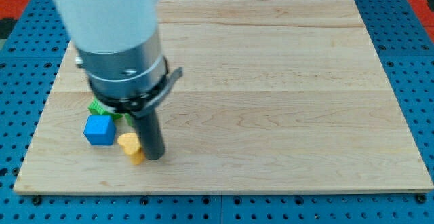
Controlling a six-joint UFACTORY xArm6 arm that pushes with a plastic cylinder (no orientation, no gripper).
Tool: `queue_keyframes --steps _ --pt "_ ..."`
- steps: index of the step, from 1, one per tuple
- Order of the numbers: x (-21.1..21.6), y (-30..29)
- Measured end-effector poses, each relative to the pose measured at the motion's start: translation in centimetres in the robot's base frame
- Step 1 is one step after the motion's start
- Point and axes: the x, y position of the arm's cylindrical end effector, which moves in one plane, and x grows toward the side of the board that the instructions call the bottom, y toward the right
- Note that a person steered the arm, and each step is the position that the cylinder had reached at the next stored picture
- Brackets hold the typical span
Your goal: Slide the green circle up a bit
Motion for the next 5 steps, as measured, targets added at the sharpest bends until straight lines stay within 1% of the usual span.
queue_keyframes --steps 1,2,3,5 --pt "-1.4 1.0" --pt "-1.3 0.3" --pt "0.4 -0.8" --pt "0.9 -2.3"
